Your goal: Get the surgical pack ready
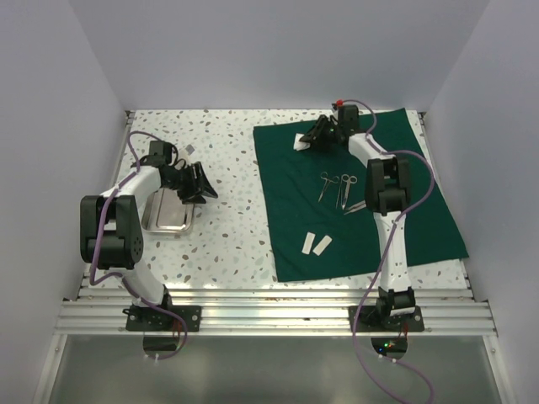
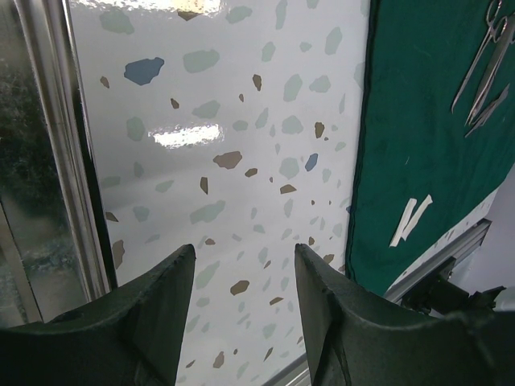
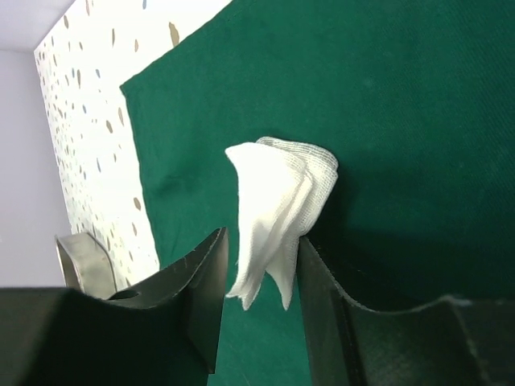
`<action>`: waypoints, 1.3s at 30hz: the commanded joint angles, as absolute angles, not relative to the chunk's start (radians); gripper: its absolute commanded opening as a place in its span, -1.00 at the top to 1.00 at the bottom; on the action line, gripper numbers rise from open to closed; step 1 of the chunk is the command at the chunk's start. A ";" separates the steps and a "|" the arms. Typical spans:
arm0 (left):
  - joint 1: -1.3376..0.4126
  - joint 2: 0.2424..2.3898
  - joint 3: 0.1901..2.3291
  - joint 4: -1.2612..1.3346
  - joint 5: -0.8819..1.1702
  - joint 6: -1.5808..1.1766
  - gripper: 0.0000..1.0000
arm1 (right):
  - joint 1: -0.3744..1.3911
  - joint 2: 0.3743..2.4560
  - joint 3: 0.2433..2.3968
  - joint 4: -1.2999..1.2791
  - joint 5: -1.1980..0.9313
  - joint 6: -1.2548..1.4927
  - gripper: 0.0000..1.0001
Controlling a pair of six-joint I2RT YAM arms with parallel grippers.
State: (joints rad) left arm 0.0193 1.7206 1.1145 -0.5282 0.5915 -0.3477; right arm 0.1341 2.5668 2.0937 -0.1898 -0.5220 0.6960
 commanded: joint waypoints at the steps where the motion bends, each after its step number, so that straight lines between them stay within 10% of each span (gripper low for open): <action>1: 0.026 1.727 1.117 -0.512 0.604 -0.331 -0.13 | 0.138 2.592 2.129 -0.172 -0.488 0.729 0.20; 6: 0.028 1.727 1.127 -0.517 0.606 -0.330 -0.14 | 0.140 2.597 2.149 -0.195 -0.472 0.756 0.43; 10: 0.026 1.730 1.149 -0.502 0.653 -0.353 -0.17 | 0.140 2.571 2.187 -0.207 -0.509 0.784 1.00; 39: -0.066 1.459 0.832 0.311 1.094 -1.057 -0.74 | 0.506 1.773 1.250 0.318 -0.854 0.954 1.00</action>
State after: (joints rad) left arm -0.0612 1.5101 0.8593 0.2100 1.0527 -0.9890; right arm 0.5068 1.8297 1.2686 0.2623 -0.8627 0.9386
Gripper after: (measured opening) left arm 0.865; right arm 0.029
